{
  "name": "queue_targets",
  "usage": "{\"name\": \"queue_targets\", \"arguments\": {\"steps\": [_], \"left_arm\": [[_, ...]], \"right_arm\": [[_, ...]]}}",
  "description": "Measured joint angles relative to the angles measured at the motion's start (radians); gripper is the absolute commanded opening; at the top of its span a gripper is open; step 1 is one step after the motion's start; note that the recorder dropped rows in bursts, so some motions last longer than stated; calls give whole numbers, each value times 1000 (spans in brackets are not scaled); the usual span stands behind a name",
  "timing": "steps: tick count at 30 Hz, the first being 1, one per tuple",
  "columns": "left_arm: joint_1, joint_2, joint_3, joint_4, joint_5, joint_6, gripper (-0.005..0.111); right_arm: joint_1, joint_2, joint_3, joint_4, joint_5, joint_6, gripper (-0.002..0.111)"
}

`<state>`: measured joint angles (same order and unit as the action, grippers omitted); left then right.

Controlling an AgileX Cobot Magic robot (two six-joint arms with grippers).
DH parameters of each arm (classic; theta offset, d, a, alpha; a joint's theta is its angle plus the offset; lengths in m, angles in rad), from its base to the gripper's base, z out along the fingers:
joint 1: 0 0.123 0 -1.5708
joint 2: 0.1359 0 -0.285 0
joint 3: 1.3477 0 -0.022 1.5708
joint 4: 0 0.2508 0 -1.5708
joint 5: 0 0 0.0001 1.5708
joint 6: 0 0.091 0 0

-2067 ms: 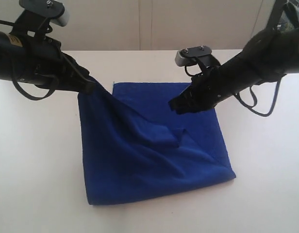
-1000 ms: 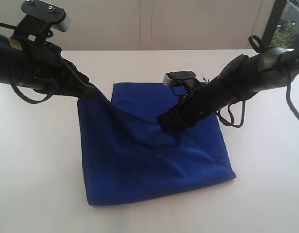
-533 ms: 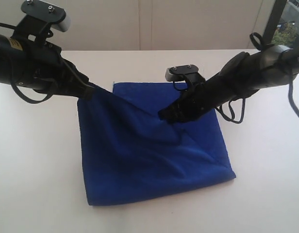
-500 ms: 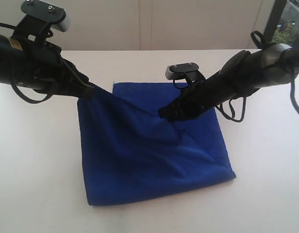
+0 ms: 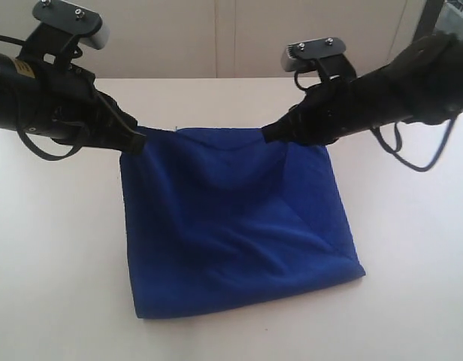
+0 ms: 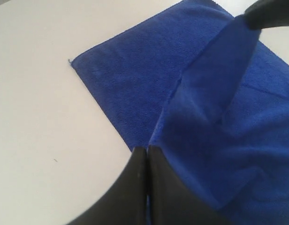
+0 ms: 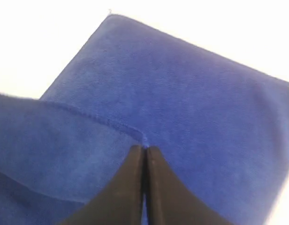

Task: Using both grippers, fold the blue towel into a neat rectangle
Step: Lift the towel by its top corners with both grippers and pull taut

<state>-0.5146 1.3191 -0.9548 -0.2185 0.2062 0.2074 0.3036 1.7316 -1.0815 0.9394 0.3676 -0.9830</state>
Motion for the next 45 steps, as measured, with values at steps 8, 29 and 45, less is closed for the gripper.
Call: {"name": "queue_targets", "arguments": {"steps": [8, 29, 45], "left_arm": [[0, 0, 0, 0, 0, 0, 0], [-132, -248, 0, -76, 129, -4, 0], [-69, 2, 0, -51, -154, -2, 0]], "right_arm": [[-38, -331, 168, -2, -65, 4, 0], [-38, -825, 382, -23, -47, 83, 0], [-40, -550, 363, -50, -303, 94, 0]]}}
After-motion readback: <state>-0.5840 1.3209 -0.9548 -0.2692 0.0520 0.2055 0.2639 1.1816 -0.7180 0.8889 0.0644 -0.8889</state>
